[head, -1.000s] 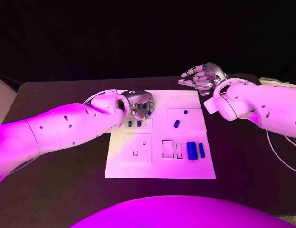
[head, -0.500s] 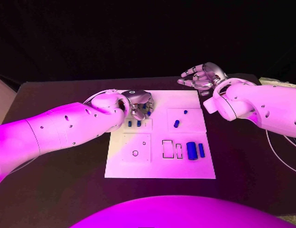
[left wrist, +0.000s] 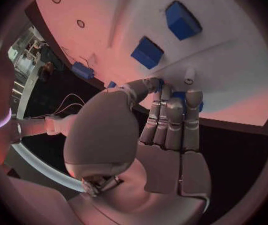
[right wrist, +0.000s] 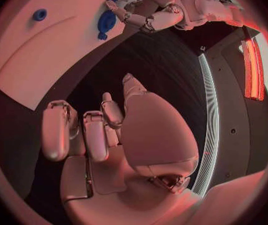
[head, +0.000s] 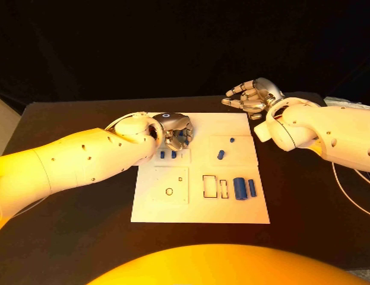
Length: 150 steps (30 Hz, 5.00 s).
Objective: Assemble the parts on the task board
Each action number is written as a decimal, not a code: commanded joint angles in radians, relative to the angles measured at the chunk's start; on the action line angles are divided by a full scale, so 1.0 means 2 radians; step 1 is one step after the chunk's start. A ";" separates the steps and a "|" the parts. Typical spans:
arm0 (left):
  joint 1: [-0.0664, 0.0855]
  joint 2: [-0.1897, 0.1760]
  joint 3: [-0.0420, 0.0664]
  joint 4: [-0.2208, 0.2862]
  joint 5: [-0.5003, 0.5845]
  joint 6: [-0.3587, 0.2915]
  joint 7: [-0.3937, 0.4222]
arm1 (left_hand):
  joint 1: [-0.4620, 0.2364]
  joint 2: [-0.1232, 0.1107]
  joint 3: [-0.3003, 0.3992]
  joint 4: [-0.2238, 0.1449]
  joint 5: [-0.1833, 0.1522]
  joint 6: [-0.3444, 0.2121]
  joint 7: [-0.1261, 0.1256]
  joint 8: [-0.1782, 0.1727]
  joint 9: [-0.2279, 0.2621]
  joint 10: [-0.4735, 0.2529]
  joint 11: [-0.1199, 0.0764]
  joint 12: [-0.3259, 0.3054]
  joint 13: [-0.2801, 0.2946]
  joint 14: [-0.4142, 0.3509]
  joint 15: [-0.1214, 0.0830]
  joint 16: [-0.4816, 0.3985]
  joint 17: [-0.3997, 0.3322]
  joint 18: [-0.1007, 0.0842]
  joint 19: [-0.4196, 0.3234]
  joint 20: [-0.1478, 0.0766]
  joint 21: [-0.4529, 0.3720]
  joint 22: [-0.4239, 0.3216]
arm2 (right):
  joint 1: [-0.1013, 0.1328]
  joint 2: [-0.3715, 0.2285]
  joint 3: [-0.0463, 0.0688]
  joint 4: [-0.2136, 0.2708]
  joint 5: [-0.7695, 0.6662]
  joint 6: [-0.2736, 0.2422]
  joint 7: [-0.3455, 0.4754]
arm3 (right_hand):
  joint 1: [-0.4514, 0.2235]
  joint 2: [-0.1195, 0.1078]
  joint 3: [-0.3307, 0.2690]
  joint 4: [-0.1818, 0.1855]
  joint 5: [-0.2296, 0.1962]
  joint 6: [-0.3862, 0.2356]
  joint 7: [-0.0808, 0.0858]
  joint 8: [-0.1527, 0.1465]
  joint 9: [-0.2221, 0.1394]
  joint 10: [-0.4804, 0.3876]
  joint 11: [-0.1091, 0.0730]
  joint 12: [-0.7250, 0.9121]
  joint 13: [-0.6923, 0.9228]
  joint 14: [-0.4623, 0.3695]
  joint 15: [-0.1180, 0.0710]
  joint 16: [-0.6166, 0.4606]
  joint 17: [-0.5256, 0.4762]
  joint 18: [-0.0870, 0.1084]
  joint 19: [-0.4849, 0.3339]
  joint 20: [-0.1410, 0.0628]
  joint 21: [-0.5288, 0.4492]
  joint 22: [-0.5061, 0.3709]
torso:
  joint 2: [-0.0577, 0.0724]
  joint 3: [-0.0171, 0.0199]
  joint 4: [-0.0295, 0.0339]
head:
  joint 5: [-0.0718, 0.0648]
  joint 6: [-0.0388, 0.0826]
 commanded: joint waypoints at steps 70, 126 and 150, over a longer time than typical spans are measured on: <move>0.000 -0.092 0.039 0.073 0.027 0.015 -0.017 | -0.005 0.011 0.003 -0.020 0.001 0.055 -0.008 -0.021 0.009 0.070 -0.014 -0.044 -0.015 0.051 -0.013 0.029 0.047 -0.017 0.045 -0.013 0.033 0.041 | -0.003 0.010 -0.001 -0.029 0.041 0.035 0.076 | -0.012 -0.039 0.159 -0.012 0.003 -0.006 0.024 0.027 -0.020 -0.147 0.037 -0.446 -0.566 -0.210 0.050 -0.626 -0.404 0.068 -0.219 0.055 -0.612 -0.505 | -0.001 -0.0004 -0.0004 | 0.005 0.000; -0.001 -0.068 0.028 0.049 0.024 0.043 -0.025 | -0.005 0.013 0.002 -0.022 0.000 0.060 -0.009 -0.023 0.011 0.076 -0.016 -0.047 -0.014 0.052 -0.015 0.030 0.049 -0.018 0.046 -0.014 0.033 0.042 | -0.005 0.012 -0.001 -0.028 0.045 0.031 0.083 | -0.019 -0.040 0.166 -0.021 0.005 -0.006 0.029 0.018 -0.023 -0.157 0.044 -0.462 -0.582 -0.229 0.060 -0.652 -0.432 0.068 -0.240 0.064 -0.612 -0.533 | -0.001 -0.0001 -0.0001 | 0.003 0.000; -0.003 -0.064 0.024 0.042 0.021 0.047 -0.025 | -0.003 0.015 0.001 -0.024 -0.001 0.067 -0.011 -0.023 0.013 0.081 -0.018 -0.047 -0.012 0.052 -0.017 0.030 0.046 -0.017 0.044 -0.015 0.031 0.040 | -0.005 0.012 -0.001 -0.028 0.046 0.032 0.082 | -0.020 -0.040 0.166 -0.021 0.005 -0.006 0.029 0.018 -0.023 -0.158 0.045 -0.463 -0.582 -0.229 0.060 -0.653 -0.434 0.068 -0.241 0.064 -0.612 -0.535 | -0.002 -0.0001 -0.0001 | 0.002 0.000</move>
